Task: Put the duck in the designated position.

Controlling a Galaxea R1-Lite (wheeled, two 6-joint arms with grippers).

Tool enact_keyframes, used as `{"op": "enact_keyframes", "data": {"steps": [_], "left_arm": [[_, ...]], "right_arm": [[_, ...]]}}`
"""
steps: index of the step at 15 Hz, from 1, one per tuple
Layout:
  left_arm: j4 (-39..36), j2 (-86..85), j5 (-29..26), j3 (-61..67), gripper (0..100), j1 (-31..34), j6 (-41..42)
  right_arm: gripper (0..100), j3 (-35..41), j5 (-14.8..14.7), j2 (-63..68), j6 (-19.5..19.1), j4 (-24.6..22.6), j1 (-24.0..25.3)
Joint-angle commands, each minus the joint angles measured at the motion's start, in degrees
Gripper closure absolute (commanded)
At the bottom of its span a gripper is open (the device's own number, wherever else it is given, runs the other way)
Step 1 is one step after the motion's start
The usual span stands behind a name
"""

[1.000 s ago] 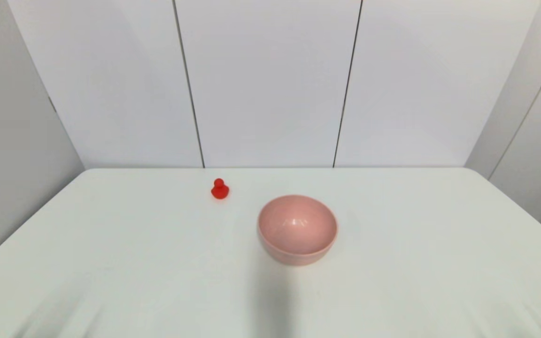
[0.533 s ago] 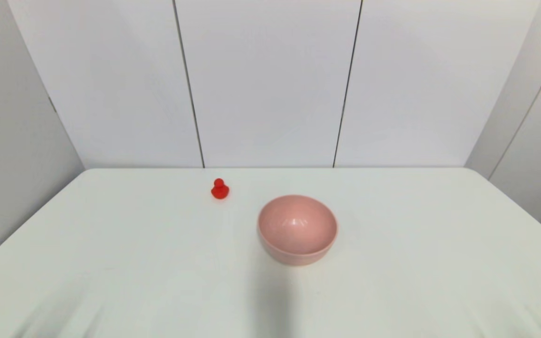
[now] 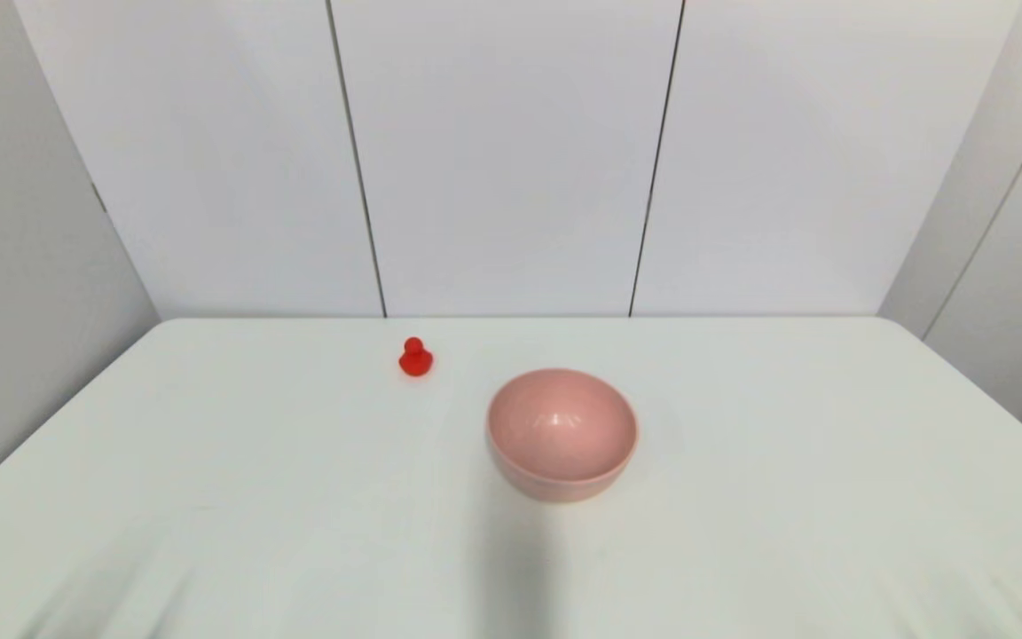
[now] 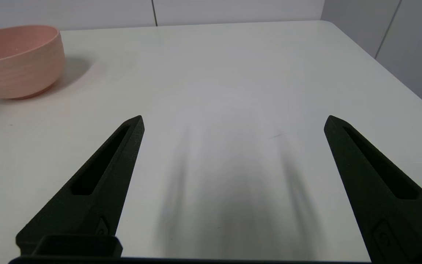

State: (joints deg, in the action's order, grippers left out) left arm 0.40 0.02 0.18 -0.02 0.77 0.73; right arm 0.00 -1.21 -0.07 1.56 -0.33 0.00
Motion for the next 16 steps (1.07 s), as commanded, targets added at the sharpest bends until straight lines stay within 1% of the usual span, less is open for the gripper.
{"op": "enact_keyframes", "data": {"steps": [1, 4, 7, 12, 14, 16], "left_arm": [[0.6, 9.3, -0.3, -4.4, 0, -0.3, 2.7], [4.3, 24.2, -0.3, -18.2, 0, -2.2, 4.7], [6.2, 39.0, -0.3, -31.4, 0, -3.3, 7.0], [6.1, 59.1, -1.1, -45.3, 0, -10.3, 6.7], [5.9, 69.3, -1.1, -51.7, 0, -12.5, 6.4], [5.8, 78.9, -1.0, -57.4, 0, -16.0, 5.0]], "right_arm": [[0, 0.0, 0.0, 0.1, 0.0, 0.0, 0.0], [0, 0.0, 0.0, 0.1, 0.0, 0.0, 0.0], [0, 0.0, 0.0, 0.1, 0.0, 0.0, 0.0], [0, 0.0, 0.0, 0.1, 0.0, 0.0, 0.0], [0, 0.0, 0.0, 0.1, 0.0, 0.0, 0.0], [0, 0.0, 0.0, 0.1, 0.0, 0.0, 0.0]]}}
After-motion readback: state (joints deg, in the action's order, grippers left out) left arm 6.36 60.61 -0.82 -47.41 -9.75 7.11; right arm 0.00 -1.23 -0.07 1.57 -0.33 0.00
